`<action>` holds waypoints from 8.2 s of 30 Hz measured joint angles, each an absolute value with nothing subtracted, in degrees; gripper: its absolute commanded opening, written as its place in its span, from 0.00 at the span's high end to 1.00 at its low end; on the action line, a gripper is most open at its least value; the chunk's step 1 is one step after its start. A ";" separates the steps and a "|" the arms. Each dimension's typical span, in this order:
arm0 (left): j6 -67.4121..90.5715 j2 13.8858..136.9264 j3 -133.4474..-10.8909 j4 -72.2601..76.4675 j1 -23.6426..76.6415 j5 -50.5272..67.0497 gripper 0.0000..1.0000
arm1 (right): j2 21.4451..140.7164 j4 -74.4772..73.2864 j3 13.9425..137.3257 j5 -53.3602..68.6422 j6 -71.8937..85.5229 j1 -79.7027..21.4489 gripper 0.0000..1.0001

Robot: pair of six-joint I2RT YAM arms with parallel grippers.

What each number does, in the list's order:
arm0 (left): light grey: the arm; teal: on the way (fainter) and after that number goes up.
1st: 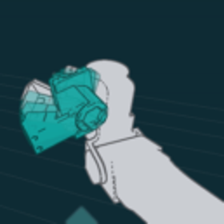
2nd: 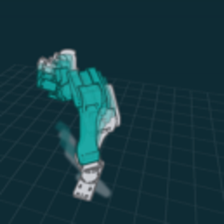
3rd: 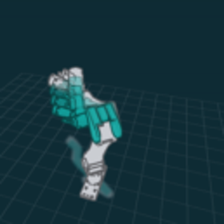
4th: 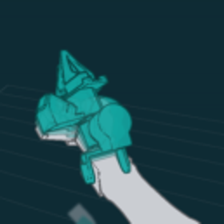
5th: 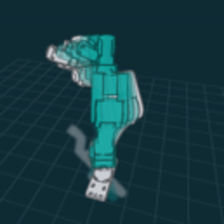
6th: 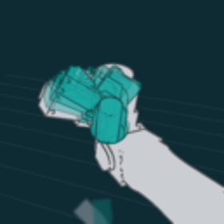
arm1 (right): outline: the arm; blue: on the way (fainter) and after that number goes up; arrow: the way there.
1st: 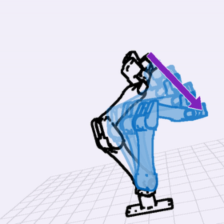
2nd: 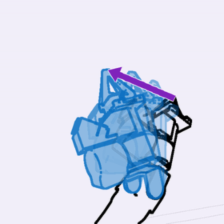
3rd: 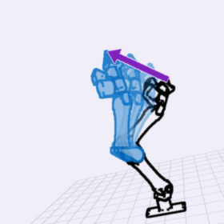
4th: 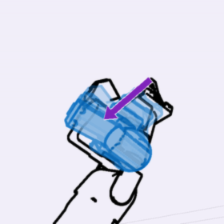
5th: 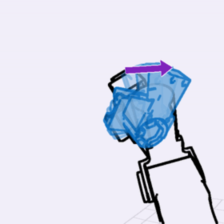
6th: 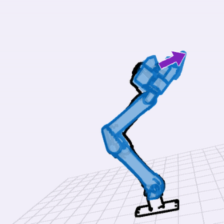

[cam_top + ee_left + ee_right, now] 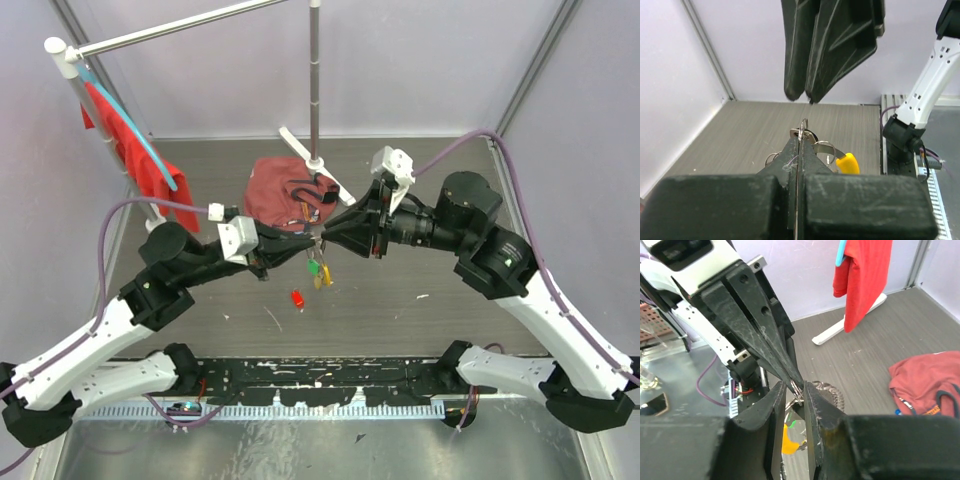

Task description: Put the keys on the keyring

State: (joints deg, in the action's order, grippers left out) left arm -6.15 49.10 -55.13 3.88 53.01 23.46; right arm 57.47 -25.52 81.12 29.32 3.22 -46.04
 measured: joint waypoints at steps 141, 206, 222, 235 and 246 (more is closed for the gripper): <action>-5.52 52.56 -56.16 9.34 53.01 24.21 1.00 | 59.79 -13.58 69.23 55.57 18.44 -29.02 0.78; 0.30 56.82 -56.16 15.94 53.01 37.91 1.00 | 53.32 -14.35 68.34 62.85 -7.62 -31.81 0.99; -4.58 56.90 -65.89 0.56 53.01 35.77 0.63 | 55.20 -27.83 73.95 57.01 -15.05 -32.10 0.99; -11.44 64.55 -77.01 -21.41 53.01 31.51 0.58 | 57.17 -34.35 74.06 51.00 -18.20 -32.69 0.99; -12.67 67.66 -79.44 -26.30 53.01 30.98 0.65 | 57.17 -35.68 74.06 50.41 -18.72 -33.06 0.99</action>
